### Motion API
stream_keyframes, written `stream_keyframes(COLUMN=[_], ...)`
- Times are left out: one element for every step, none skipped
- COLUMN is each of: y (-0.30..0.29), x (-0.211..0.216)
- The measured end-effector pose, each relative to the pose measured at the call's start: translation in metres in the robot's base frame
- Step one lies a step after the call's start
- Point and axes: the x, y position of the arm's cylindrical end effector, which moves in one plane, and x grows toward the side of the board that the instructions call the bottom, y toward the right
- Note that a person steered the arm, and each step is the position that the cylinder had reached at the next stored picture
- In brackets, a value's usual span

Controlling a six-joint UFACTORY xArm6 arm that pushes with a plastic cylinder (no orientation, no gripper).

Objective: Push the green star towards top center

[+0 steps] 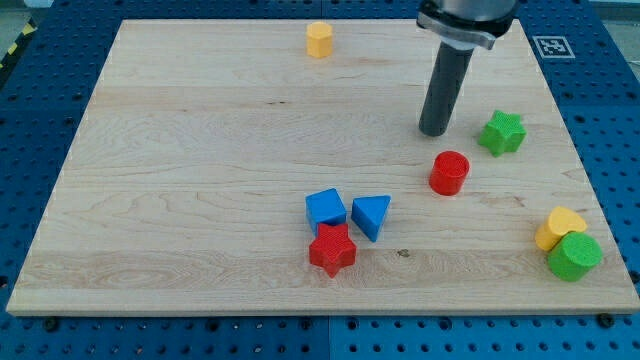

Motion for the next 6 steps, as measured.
stream_keyframes(y=[0.0,0.02,0.051,0.087,0.115,0.114], x=[0.034,0.051,0.051,0.052,0.053,0.053])
